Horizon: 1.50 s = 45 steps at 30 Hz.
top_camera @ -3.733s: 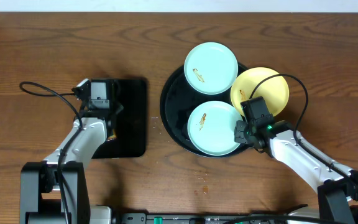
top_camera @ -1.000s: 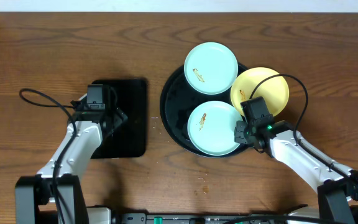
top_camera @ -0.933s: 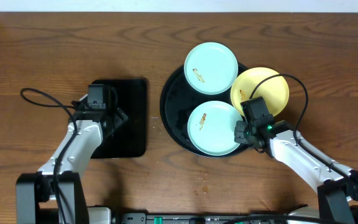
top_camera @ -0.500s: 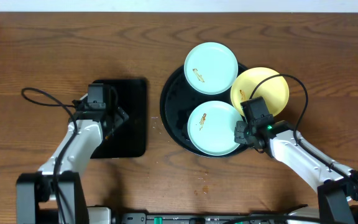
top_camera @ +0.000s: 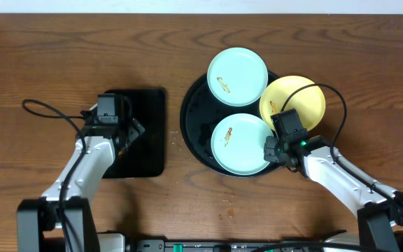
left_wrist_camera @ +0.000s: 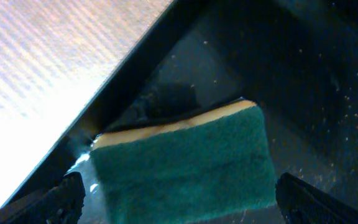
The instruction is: Clean dirty plates on tray and stack at the side
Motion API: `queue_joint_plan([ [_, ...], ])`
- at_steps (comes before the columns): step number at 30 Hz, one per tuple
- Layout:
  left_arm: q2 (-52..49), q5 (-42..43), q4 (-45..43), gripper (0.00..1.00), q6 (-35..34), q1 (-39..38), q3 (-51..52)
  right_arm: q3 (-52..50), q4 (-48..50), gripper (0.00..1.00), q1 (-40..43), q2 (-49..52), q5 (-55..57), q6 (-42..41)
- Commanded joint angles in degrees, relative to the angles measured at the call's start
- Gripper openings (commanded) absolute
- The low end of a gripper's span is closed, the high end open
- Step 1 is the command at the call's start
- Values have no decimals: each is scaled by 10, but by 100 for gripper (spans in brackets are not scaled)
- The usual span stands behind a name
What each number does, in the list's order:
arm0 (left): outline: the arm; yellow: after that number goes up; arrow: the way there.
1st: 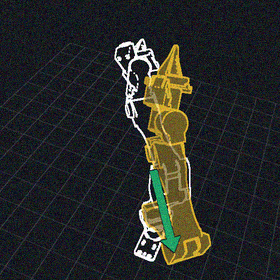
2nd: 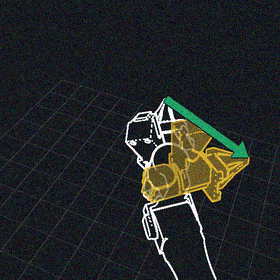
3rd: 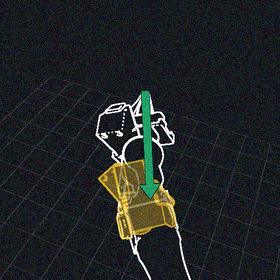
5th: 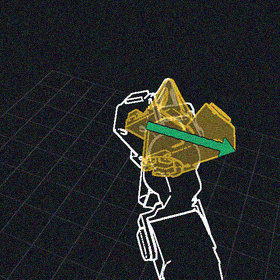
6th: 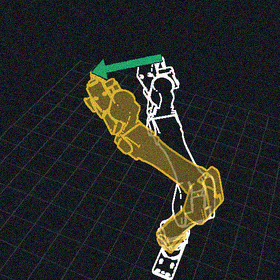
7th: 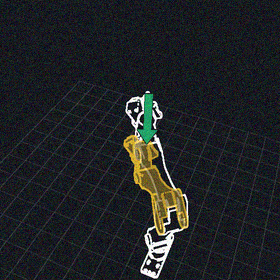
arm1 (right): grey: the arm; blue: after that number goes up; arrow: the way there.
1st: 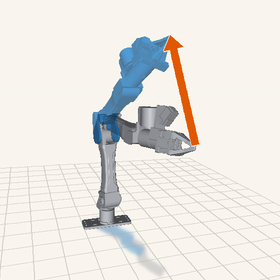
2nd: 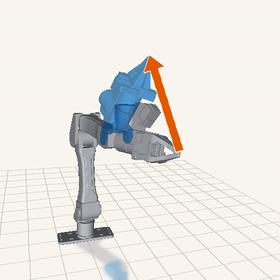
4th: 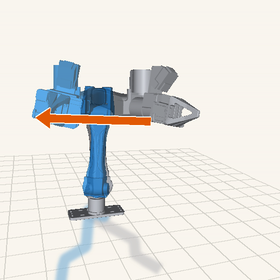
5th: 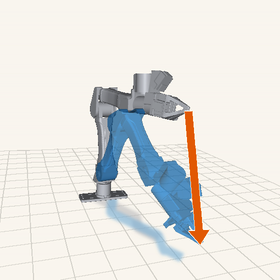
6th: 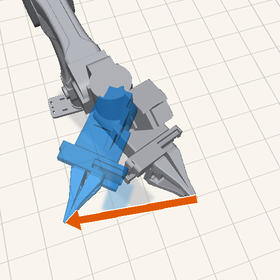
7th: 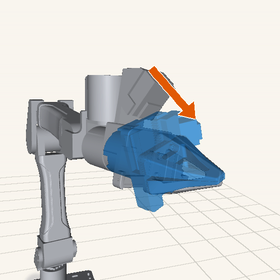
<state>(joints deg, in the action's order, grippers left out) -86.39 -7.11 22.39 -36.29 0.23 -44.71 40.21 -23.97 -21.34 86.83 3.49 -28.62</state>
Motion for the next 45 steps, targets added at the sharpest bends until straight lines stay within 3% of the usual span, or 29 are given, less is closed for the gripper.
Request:
queue_joint_plan([
  [1,-14,29,-15,98,-9,2,0,-3,0,17,-4,3,10,4],
  [24,-54,15,-30,98,-5,2,4,-3,-1,16,-4,3,10,4],
  [29,-53,15,-30,71,23,2,4,-2,0,16,-4,3,10,4],
  [34,-53,15,-30,62,24,2,4,-3,0,16,-4,3,10,4],
  [36,-53,15,-30,63,24,2,4,-3,0,16,-4,3,10,4],
  [38,-54,15,-29,74,24,2,4,-3,-1,16,-4,3,10,4],
  [40,-54,15,-28,80,24,2,4,-3,0,16,-4,3,10,4],
  [45,-54,15,-28,82,24,2,8,-3,0,16,-4,3,10,4],
])
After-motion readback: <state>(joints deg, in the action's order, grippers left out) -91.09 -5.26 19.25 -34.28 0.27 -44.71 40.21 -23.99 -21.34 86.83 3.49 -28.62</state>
